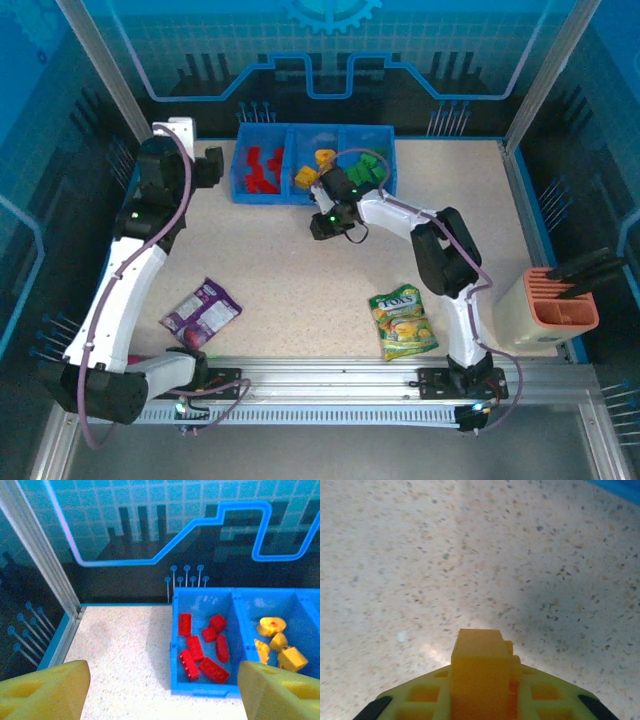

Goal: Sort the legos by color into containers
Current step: Pick up the lego from the center of the table, then place the lego in the container.

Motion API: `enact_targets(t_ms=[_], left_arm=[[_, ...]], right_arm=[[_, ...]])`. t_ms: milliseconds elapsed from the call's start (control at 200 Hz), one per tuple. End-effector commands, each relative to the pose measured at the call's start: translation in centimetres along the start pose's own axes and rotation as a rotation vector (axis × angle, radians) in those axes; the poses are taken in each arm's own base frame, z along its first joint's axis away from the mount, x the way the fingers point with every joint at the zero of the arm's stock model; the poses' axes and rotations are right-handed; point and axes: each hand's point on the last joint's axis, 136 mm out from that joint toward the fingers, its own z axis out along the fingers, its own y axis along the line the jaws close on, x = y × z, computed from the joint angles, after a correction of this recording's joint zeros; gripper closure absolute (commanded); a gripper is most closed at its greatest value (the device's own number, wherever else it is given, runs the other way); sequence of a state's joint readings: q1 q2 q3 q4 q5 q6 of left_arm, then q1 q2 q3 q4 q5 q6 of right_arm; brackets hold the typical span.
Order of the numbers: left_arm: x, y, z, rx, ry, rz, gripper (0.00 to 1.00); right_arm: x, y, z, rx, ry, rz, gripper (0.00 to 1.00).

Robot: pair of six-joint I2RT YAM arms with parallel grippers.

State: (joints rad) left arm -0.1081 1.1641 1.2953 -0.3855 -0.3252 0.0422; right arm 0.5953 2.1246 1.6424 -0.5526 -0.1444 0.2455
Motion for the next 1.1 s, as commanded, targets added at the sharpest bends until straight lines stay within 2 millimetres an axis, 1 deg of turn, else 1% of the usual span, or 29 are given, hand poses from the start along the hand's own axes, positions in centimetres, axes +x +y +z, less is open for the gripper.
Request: enact_targets(t_ms=[0,60,100,170,260,325,350,365,390,400,410,435,485,585,650,721,836,941,1021,1096], left_arm=[[1.5,0.6,-0.5,-0.008,0.039,-0.039,0.21],[2.4,0.1,-0.5,0.02,0.058,-0.072,0.21],[3.1,-0.3,-0.5,0.044,0.071,-0.093,0.21],[4.5,-0.8,-0.4,0.071,0.103,-0.097,0.21],[5.8,-0.4,-0.4,0.055,0.143,-0.082,0.2],[5.8,-0.1,-0.6,0.047,0.147,-0.074,0.2],[5.7,-0.1,-0.7,0.047,0.142,-0.072,0.2],[5.6,0.0,-0.9,0.047,0.138,-0.071,0.19],[5.4,0.1,-1.0,0.045,0.132,-0.07,0.19],[5.3,0.1,-1.1,0.045,0.13,-0.069,0.19],[5.3,0.1,-1.1,0.045,0.129,-0.069,0.19],[5.2,0.2,-1.2,0.043,0.125,-0.068,0.19],[5.1,0.4,-1.3,0.038,0.124,-0.063,0.19],[5.2,0.9,-1.5,0.028,0.137,-0.052,0.19],[5.4,1.1,-1.6,0.024,0.148,-0.045,0.19],[5.6,1.3,-1.6,0.019,0.158,-0.04,0.18],[5.9,1.6,-1.6,0.011,0.171,-0.036,0.18],[5.9,1.8,-1.3,0.01,0.175,-0.037,0.18],[5.9,1.7,-1.0,0.014,0.196,-0.03,0.18],[6.0,1.7,-0.8,0.013,0.212,-0.02,0.18]], right_arm=[[-1.2,1.9,-3.0,-0.038,-0.03,-0.039,0.79],[-2.3,2.2,-3.9,-0.032,-0.061,-0.055,0.79],[-3.4,2.3,-4.6,-0.024,-0.092,-0.076,0.79],[-5.9,2.2,-5.7,0.005,-0.154,-0.121,0.79],[-9.5,1.8,-6.5,0.05,-0.23,-0.185,0.78],[-11.9,0.9,-6.3,0.095,-0.265,-0.226,0.78],[-12.8,0.6,-6.1,0.11,-0.277,-0.237,0.78],[-13.5,0.4,-6.4,0.115,-0.293,-0.243,0.78],[-14.3,0.1,-5.9,0.121,-0.299,-0.25,0.78],[-14.7,-0.1,-6.1,0.126,-0.308,-0.251,0.78],[-14.9,-0.5,-5.4,0.13,-0.303,-0.251,0.78],[-15.4,-1.1,-4.8,0.138,-0.303,-0.249,0.78],[-17.1,-2.0,-4.7,0.149,-0.334,-0.246,0.78],[-19.4,-3.6,-4.0,0.154,-0.396,-0.239,0.78],[-20.6,-4.8,-3.8,0.167,-0.441,-0.228,0.77],[-21.6,-5.5,-3.7,0.162,-0.488,-0.235,0.77],[-22.6,-6.9,-3.2,0.183,-0.536,-0.258,0.75],[-22.7,-8.1,-1.8,0.213,-0.537,-0.27,0.71],[-22.5,-8.8,-0.7,0.247,-0.519,-0.268,0.71],[-22.5,-9.0,0.0,0.252,-0.525,-0.271,0.7]])
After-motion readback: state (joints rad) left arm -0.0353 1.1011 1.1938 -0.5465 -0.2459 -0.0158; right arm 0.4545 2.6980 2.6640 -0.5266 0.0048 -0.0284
